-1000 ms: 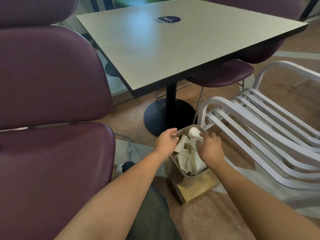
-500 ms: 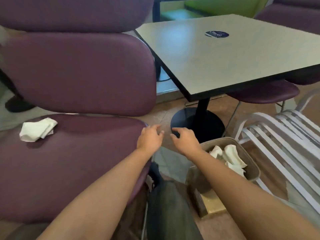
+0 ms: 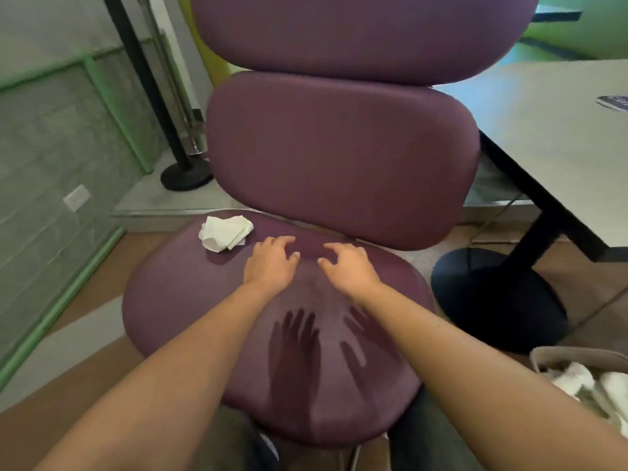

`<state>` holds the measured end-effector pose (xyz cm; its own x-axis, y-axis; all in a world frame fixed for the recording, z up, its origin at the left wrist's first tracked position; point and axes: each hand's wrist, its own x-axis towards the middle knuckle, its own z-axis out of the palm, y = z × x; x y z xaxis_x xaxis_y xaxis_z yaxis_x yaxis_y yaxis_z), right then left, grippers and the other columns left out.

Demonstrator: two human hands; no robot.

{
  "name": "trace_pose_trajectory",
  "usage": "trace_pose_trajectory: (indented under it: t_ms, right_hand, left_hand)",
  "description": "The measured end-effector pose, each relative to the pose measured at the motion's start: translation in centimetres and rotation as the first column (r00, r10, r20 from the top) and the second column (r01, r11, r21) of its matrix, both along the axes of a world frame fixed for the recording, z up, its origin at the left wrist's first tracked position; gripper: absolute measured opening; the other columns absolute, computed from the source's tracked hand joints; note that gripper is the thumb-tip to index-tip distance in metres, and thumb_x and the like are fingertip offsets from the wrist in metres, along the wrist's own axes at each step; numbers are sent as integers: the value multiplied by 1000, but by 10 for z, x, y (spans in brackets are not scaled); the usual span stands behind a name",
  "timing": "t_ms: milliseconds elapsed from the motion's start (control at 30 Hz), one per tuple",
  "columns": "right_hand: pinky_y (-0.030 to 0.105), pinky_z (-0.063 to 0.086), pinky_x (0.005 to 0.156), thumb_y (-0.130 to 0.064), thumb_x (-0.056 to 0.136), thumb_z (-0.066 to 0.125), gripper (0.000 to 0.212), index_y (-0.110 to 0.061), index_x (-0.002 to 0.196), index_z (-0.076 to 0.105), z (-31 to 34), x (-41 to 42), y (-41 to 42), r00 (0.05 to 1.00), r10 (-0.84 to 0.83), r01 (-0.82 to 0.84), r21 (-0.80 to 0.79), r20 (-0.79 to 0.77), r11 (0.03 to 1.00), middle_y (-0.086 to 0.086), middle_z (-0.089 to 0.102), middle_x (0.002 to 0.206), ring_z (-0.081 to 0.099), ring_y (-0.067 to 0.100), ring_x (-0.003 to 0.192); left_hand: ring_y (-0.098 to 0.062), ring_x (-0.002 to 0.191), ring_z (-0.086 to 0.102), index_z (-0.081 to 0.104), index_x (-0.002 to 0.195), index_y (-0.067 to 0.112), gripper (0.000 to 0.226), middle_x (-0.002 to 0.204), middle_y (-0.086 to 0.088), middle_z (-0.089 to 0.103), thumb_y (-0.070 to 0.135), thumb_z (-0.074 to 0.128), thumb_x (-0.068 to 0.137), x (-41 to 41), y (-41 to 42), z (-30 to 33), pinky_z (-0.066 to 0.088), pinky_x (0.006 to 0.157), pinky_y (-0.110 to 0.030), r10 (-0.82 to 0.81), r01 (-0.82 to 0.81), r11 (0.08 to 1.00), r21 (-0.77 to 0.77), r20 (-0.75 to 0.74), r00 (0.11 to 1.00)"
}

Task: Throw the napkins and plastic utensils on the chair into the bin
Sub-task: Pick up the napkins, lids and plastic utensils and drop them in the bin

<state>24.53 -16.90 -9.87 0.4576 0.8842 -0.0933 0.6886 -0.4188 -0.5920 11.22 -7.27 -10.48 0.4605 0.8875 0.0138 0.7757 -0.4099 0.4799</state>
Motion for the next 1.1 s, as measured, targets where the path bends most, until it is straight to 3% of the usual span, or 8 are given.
trace_pose_trajectory:
  t_ms: [233,500,667,867,1000,1100]
  right_hand:
    - [39,35,109,-37,97,50,44,-23,138,50,-17,-46,76,997,68,-70,-42,-33,997,7,49,138,33,27,133]
    - [42,41,104,-36,95,54,43,-22,135,52,-48,-61,148,997,45,-47,-28,-60,999,2,52,133,37,23,129]
    - [38,41,101,-36,94,55,38,-24,130,55,-68,-59,190,997,30,-31,-20,-68,999,3,52,132,38,25,128]
    - [37,39,104,-34,95,51,35,-19,126,58,-80,-59,243,991,-7,14,48,-130,999,7,54,131,45,26,128]
    - [39,36,108,-34,98,44,41,-15,133,55,-89,-65,268,972,-40,45,14,-234,999,14,50,137,46,32,128]
    - [36,41,101,-35,95,52,30,-15,115,63,-92,-67,274,964,-73,80,15,-254,997,13,55,130,51,31,122]
  left_hand:
    - [-26,132,35,53,134,26,40,140,-5,43,35,54,96,-58,64,-7,39,100,-45,209,-210,977,18,40,977]
    - [-30,134,35,46,140,21,58,142,-9,43,43,59,88,-82,138,-34,39,100,-45,480,-465,874,-142,100,872]
    - [-33,129,43,49,137,20,67,136,-8,53,57,60,82,-80,174,-62,39,100,-43,516,-479,844,-241,122,848]
    - [-28,133,37,44,142,20,60,139,1,53,45,60,89,-83,190,-85,37,101,-39,542,-480,833,-274,234,807]
    - [-25,129,46,47,138,20,68,135,-2,55,49,69,81,-91,193,-92,39,105,-40,564,-484,824,-295,345,750]
    - [-19,121,52,47,138,17,72,132,-3,52,51,71,79,-97,195,-92,42,103,-37,572,-482,820,-309,414,708]
